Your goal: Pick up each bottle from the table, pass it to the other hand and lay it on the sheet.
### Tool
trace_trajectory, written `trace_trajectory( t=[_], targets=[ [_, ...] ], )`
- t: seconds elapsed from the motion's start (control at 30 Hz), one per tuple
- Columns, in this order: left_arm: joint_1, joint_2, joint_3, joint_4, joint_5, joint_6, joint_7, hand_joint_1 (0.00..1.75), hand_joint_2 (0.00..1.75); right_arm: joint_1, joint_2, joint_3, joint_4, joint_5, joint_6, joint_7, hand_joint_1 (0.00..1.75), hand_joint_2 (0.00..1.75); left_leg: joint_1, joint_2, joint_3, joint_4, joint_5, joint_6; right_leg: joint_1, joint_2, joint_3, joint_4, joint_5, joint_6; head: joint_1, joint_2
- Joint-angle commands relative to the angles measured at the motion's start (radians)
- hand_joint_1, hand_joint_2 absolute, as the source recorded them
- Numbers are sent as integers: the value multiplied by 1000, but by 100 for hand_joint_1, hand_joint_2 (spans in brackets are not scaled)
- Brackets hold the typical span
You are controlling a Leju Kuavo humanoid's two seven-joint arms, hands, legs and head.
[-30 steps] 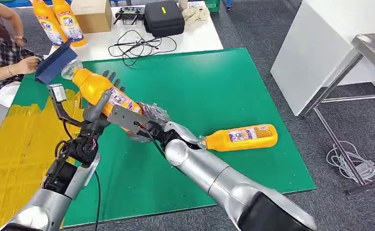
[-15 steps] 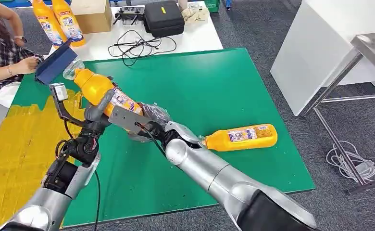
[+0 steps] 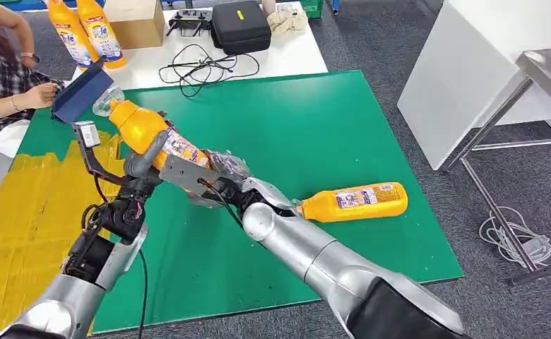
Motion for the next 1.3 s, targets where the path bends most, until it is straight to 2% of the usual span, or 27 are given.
trace_trajectory(
  t=[0.03,0.07,0.1,0.13,0.17,0.23,0.27,0.3,0.33,0.43,0.5,0.57,0.63,0.7,0.8,0.93,1.0,1.07,1.1,1.2,1.3],
  targets=[
    [-80,5,-6,42,-1,9,-12,175,175,-18,-2,-2,96,27,-27,-37,175,175,1,-5,3,1,-2,-1,1,-5,4,1,-3,0,0,0],
    [-72,13,6,28,-11,21,-23,175,175,-16,-16,-33,86,44,-70,-64,9,175,1,-6,5,2,-3,-1,1,-5,6,2,-4,0,0,0],
    [-66,25,13,17,-36,43,-47,175,175,-14,-30,-70,75,35,-92,-73,0,175,1,-4,1,1,-1,-1,1,-3,3,0,-1,0,0,0],
    [-60,36,22,4,-72,74,-70,175,175,-12,-47,-102,58,41,-111,-81,0,0,1,-4,3,1,-1,-1,1,-4,4,1,-2,0,0,0],
    [-56,51,37,-11,-170,161,-123,175,175,-5,-76,-144,14,63,-153,-105,0,0,1,-4,2,1,-1,-1,1,-4,4,0,-2,0,0,0],
    [-75,91,33,0,-430,427,-197,175,175,22,-127,-214,-97,92,-215,-143,0,0,1,-4,2,2,-1,-1,1,-4,4,1,-2,0,0,0],
    [-85,99,38,10,-517,511,-219,175,175,38,-146,-238,-154,109,-217,-144,0,0,1,-4,1,1,-1,-1,1,-4,3,1,-2,0,0,0],
    [-97,120,31,42,-686,663,-231,175,175,71,-170,-262,-247,152,-217,-137,0,0,1,-5,2,3,-2,-1,1,-4,4,2,-2,0,0,0],
    [-101,125,54,59,-753,701,-236,175,175,100,-183,-291,-320,183,-195,-124,0,0,1,-4,1,2,-1,-1,1,-3,3,1,-1,0,0,0],
    [-125,182,60,189,-1069,945,-209,175,175,162,-205,-339,-479,226,-156,-114,0,0,1,-5,5,3,-4,-2,1,-4,7,3,-4,0,0,0],
    [-104,178,192,219,-1273,967,-223,175,175,174,-210,-351,-505,235,-145,-119,0,0,0,-3,6,0,-3,-2,0,-2,7,1,-3,-1,-1,0],
    [-74,149,381,191,-1567,967,-241,175,175,187,-233,-353,-525,237,-148,-140,0,0,0,-2,3,0,-1,-1,0,-1,4,0,-1,0,0,0],
    [-70,125,470,189,-1717,967,-249,175,175,211,-259,-368,-558,225,-161,-157,0,0,0,0,4,0,-2,-1,0,2,4,0,-1,0,-1,0],
    [-74,116,485,197,-1740,967,-246,175,175,222,-276,-371,-576,227,-165,-162,0,0,1,-3,5,0,-2,-1,1,-2,6,-1,-2,0,0,0],
    [-24,100,541,110,-1936,967,-195,175,175,250,-309,-389,-625,221,-171,-164,0,0,0,-4,4,0,-2,0,0,-3,5,0,-3,0,0,0],
    [11,115,540,98,-2050,967,-146,175,175,273,-324,-404,-653,221,-170,-164,0,0,0,-2,2,-1,-1,0,0,-1,3,-1,-1,0,0,0],
    [14,155,480,147,-2173,967,-58,175,175,284,-338,-409,-671,220,-148,-155,0,0,0,-3,3,0,-1,0,0,-3,4,-1,-2,0,0,0],
    [28,224,354,259,-2265,967,56,175,175,298,-367,-410,-687,228,-122,-165,0,0,0,-4,7,1,-4,-1,0,-3,9,0,-4,0,1,0],
    [29,235,328,295,-2265,967,70,175,175,301,-374,-411,-689,223,-116,-170,0,0,-1,-2,2,-1,-1,0,-1,-1,3,0,-1,0,0,0],
    [32,239,314,334,-2262,967,73,175,175,304,-381,-413,-687,214,-112,-181,0,0,-1,-3,6,-1,-2,-1,-1,-2,7,-1,-3,0,0,0],
    [32,239,314,334,-2262,967,73,175,175,304,-381,-413,-687,214,-112,-181,0,0,0,-2,3,-1,-1,-1,0,-1,4,0,-2,0,0,0]
  ],
)
